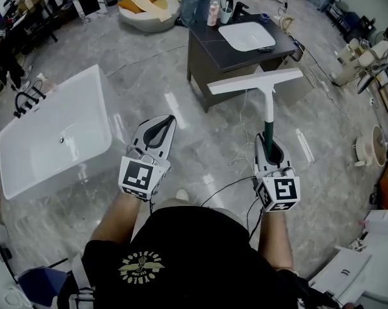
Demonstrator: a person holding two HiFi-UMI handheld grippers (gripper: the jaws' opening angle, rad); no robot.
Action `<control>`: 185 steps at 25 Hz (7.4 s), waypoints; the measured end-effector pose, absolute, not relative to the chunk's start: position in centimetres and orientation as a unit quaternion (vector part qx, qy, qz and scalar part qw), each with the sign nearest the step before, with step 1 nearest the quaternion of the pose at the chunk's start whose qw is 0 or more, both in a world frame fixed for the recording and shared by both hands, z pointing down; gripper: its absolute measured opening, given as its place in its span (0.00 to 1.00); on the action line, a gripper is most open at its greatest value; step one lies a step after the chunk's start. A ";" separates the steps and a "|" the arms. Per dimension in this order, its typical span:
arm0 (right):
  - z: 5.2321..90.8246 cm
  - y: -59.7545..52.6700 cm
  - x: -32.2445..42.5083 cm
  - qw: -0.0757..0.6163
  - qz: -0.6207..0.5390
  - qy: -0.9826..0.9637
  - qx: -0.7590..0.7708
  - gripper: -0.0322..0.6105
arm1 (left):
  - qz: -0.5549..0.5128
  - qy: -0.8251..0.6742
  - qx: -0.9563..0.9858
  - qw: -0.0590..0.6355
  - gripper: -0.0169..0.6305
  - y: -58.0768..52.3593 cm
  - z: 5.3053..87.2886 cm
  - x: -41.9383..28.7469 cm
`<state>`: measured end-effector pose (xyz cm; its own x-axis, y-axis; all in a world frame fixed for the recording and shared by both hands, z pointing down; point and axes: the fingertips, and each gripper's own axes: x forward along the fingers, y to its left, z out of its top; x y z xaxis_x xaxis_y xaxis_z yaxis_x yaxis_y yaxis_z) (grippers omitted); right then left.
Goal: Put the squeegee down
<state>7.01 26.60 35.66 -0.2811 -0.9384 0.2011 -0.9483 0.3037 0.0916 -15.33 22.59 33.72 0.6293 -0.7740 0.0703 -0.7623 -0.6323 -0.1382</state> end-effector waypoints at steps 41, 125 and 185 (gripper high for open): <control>38.7 10.8 11.9 0.107 0.052 -0.809 0.575 0.16 | -0.082 0.424 -0.901 0.043 0.06 7.4 36.0 -9.3; 40.5 -27.1 16.6 0.133 0.074 -0.818 0.555 0.16 | -0.072 0.422 -0.903 0.032 0.06 -31.6 36.4 -2.9; 75.4 -42.4 13.7 0.336 0.243 -0.823 0.389 0.16 | -0.143 0.474 -0.868 -0.044 0.06 -50.2 48.0 -1.8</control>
